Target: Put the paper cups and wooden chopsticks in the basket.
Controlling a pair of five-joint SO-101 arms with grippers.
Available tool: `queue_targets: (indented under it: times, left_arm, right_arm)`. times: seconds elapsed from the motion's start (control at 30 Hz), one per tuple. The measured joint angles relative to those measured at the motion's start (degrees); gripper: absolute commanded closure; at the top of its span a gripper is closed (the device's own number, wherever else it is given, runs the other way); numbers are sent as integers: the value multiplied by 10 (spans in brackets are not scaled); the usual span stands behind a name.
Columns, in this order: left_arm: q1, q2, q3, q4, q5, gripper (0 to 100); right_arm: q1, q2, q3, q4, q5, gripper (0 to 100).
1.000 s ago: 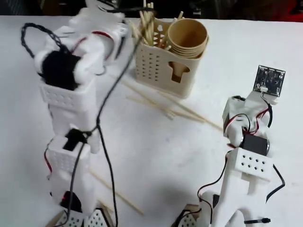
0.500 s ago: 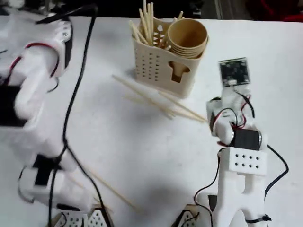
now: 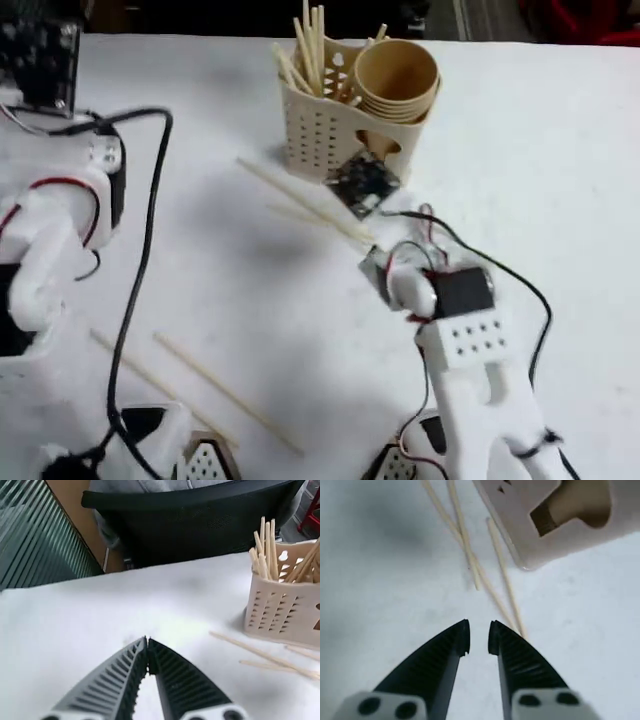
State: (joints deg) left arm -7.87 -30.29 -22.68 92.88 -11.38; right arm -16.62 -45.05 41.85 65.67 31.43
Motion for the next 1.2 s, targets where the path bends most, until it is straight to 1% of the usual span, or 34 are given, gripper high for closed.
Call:
queue_targets:
  times: [0.13, 0.3, 0.4, 0.57, 0.7, 0.93, 1.03, 1.2]
  left_arm:
    - [-15, -82, 166, -69, 0, 977]
    - [-46, -173, 367, -158, 0, 977]
    - [-62, -215, 483, -207, -11, 977]
    - [-92, -272, 647, -292, -27, 977]
    - [-107, -305, 747, -345, -29, 977]
    - [-110, -347, 893, -424, -29, 977]
    - [-110, -367, 954, -466, -29, 977]
    - [-110, -409, 1036, -523, -29, 977]
  right_arm:
    - [-41, 79, -33, 3, 26, 893]
    - [-74, 236, -122, 36, 74, 773]
    - [-77, 332, -185, 60, 96, 769]
    - [-76, 462, -265, 64, 148, 769]
    - [-76, 540, -313, 64, 185, 769]
    - [-55, 654, -381, 64, 196, 769]
    - [-45, 703, -412, 61, 196, 796]
    - [-39, 760, -471, 65, 196, 920]
